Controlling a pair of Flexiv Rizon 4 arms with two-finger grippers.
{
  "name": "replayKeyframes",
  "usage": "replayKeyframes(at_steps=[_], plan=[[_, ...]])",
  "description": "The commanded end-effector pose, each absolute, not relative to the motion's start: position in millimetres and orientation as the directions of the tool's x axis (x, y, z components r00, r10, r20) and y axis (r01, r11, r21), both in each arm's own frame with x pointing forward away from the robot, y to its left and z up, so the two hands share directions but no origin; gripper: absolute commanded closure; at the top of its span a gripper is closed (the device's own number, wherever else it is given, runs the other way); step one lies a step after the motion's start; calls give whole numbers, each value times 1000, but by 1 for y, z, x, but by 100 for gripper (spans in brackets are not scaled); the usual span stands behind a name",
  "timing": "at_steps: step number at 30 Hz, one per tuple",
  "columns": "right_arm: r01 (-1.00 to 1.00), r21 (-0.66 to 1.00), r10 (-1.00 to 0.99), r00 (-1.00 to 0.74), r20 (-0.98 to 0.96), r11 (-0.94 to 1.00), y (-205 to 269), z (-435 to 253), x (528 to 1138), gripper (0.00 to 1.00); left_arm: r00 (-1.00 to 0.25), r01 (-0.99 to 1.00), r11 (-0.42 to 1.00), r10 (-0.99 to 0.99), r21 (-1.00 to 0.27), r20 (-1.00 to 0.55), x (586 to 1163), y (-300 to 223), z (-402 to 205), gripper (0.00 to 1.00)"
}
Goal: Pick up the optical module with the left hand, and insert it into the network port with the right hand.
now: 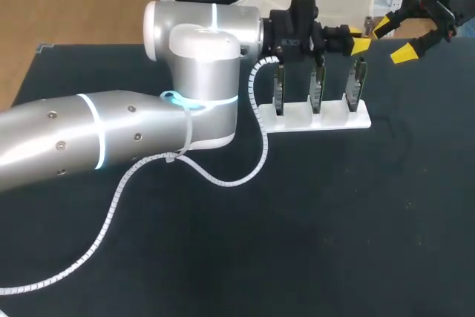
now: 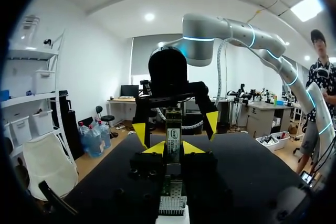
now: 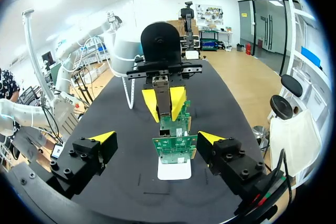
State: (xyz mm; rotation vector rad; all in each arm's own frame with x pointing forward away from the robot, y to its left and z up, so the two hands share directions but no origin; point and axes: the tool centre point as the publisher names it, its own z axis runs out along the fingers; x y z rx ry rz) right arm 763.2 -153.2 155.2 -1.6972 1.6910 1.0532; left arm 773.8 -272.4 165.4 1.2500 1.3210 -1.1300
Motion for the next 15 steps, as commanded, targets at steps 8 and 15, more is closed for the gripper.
replayKeyframes(at_steps=[8,15], plan=[[-984,157,-579,-80,-811,-85,-153,155,762,0,-15,999,35,116,-11,-993,778,-274,166,100],[-993,107,-561,-57,-826,-56,-150,172,771,0,-15,999,35,116,-11,-993,778,-274,166,100]])
